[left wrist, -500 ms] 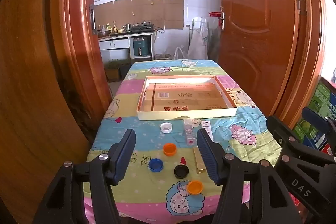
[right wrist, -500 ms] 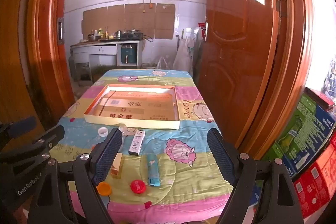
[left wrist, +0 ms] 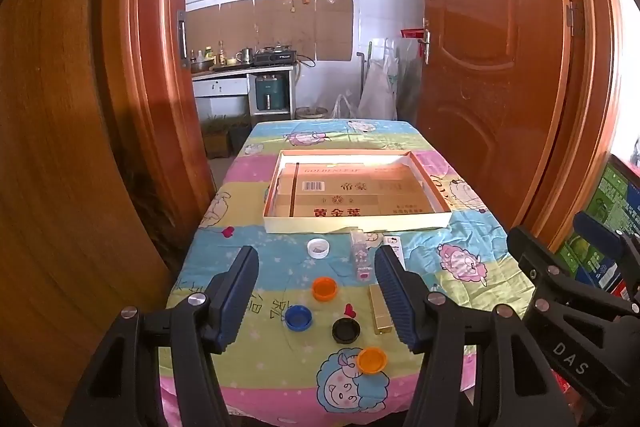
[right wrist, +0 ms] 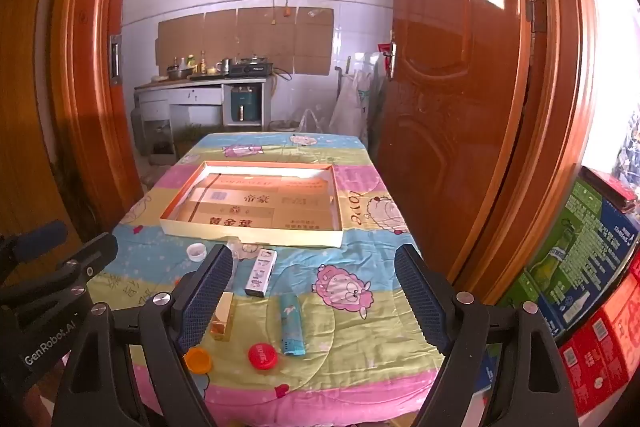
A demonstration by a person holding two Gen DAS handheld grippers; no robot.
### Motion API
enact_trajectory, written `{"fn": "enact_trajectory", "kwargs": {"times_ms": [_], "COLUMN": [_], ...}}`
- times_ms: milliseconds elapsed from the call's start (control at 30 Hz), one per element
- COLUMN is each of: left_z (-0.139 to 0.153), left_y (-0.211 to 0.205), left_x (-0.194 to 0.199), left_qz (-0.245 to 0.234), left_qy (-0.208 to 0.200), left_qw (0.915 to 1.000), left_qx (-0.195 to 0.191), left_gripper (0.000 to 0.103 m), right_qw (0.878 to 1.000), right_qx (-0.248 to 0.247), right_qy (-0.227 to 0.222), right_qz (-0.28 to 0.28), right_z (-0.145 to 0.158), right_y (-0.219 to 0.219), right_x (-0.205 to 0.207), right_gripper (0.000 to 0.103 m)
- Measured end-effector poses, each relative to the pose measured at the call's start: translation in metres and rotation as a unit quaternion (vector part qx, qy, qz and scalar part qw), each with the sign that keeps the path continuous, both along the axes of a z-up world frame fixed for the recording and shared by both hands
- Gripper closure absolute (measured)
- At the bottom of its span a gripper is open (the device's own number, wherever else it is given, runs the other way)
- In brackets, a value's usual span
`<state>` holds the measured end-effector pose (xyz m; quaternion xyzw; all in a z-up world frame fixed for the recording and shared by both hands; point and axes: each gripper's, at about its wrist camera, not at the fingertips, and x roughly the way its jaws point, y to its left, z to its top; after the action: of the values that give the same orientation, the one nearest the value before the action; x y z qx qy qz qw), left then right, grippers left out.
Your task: Organize rigid objects
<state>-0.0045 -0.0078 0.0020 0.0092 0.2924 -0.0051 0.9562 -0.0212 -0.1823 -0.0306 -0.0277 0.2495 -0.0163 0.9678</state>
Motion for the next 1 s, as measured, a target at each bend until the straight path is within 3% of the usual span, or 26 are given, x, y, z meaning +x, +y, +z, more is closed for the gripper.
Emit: {"fn": "enact_trajectory", "kwargs": {"times_ms": [1000], "left_z": [0.0024], "left_y": [0.0098], "left_x": [0.0], "left_qz": [-0.001], "left_qy": [-0.001], "left_qw": [1.0], "left_qx": [-0.006], "left_gripper": [0.042], "right_qw": [1.0], "right_qx": [0.0], "right_qy": [0.0], "right_qz": [-0.001], "right_z": [0.0018], "right_y": [0.0014], "right_x": [-0.0008], "right_gripper": [0.019]}}
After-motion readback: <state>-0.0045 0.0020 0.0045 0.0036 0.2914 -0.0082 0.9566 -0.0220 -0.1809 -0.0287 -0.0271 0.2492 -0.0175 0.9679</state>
